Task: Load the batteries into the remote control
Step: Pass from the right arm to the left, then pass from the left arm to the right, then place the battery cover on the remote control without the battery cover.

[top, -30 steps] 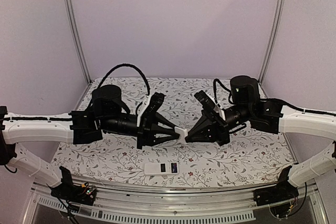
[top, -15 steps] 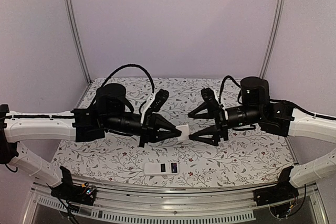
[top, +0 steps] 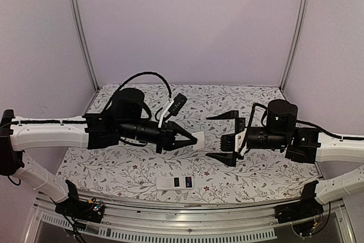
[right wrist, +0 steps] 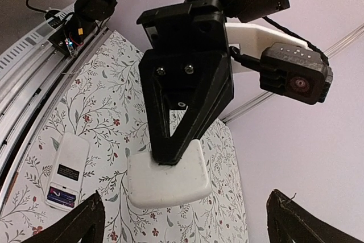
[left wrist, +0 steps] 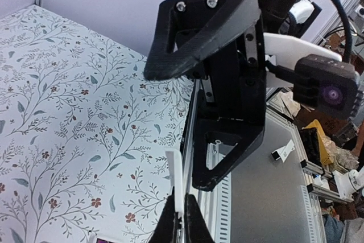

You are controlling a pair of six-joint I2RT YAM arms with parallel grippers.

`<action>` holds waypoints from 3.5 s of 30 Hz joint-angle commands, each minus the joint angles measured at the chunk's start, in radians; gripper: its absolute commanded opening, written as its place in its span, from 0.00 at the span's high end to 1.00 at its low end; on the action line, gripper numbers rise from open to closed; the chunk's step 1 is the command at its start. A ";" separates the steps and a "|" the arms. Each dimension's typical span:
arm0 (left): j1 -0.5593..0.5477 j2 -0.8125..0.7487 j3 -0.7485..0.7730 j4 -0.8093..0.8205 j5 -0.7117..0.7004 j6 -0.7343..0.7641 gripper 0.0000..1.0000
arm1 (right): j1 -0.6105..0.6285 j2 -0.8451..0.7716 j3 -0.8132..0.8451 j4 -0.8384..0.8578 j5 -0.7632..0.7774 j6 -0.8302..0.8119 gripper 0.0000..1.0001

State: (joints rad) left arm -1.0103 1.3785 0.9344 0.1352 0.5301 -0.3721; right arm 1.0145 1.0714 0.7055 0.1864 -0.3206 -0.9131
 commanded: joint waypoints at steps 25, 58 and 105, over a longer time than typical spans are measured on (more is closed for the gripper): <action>0.026 0.032 0.013 -0.003 0.024 -0.039 1.00 | 0.044 0.104 0.013 0.132 0.048 -0.180 0.68; -0.116 0.079 -0.213 -0.391 -0.419 0.708 0.00 | -0.040 0.246 -0.067 -0.123 -0.107 0.536 0.82; -0.090 0.049 -0.311 -0.421 -0.467 0.625 0.31 | 0.007 0.687 0.091 -0.014 -0.187 0.510 0.86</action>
State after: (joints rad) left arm -1.1122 1.4204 0.6338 -0.2745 0.0711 0.2398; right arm 1.0145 1.7321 0.7666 0.1516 -0.4839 -0.4137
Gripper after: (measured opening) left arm 0.690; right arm 0.478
